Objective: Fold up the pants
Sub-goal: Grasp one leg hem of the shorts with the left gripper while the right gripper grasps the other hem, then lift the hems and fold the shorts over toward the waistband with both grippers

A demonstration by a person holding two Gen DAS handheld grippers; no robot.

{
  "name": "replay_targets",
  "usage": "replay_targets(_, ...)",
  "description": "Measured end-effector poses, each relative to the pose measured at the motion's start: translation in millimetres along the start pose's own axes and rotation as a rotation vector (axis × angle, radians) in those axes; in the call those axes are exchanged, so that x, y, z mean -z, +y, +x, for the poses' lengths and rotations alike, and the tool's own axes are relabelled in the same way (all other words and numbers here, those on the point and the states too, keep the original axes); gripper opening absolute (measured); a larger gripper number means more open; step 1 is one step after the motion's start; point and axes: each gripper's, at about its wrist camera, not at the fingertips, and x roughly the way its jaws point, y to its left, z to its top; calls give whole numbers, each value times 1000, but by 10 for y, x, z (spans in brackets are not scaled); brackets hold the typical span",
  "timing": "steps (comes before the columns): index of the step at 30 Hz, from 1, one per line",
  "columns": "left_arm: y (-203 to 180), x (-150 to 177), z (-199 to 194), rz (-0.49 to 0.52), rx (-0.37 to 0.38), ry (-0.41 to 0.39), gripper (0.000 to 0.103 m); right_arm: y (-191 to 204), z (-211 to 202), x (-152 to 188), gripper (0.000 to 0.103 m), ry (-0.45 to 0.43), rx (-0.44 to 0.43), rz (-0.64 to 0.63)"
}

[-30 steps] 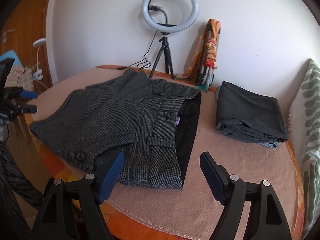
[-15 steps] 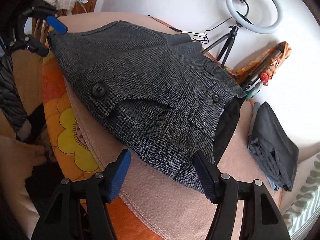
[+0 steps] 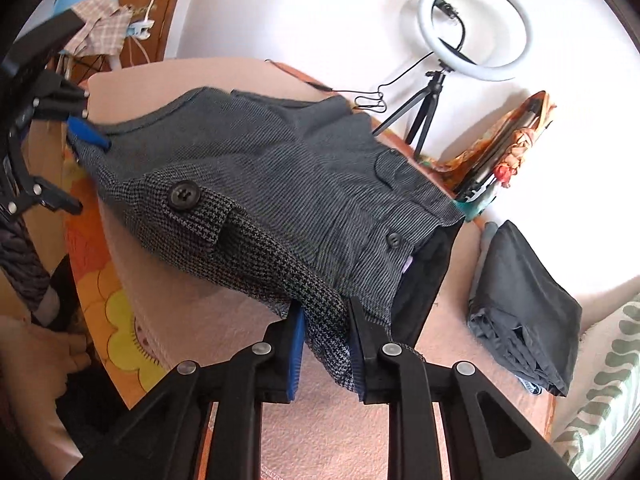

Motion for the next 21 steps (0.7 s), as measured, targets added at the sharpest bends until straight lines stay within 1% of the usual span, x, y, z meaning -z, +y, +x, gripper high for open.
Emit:
replay_targets(1,25,0,13,-8,-1,-2,42,-23,-6,-22,18,-4,3,9)
replay_targets(2,54,5,15,-19,8,-7,39,-44,-24,-37,18,-8,3,20)
replay_targets(4,120,22,11,-35,31,-17,25,-85,-47,-64,17,-17,5,46)
replay_targets(5,142,34,8,-35,41,-23,21,-100,-62,-76,17,-21,3,53)
replay_targets(6,159,43,3,-33,54,-28,13,-104,-84,-85,17,-23,5,56)
replay_targets(7,176,48,-4,-30,65,-35,10,-102,-96,-91,17,-25,7,57)
replay_targets(10,250,24,-85,-58,62,-79,7,-81,-114,-101,17,-32,16,49)
replay_targets(13,384,-54,-238,-105,60,-150,7,-84,-161,-109,17,-45,20,59)
replay_targets(16,506,-137,-357,-124,50,-207,7,-122,-222,-142,17,-64,24,84)
replay_targets(18,574,-191,-403,-132,46,-232,7,-135,-259,-169,17,-77,29,95)
replay_targets(21,699,-267,-435,-159,57,-248,7,-149,-307,-219,17,-95,33,114)
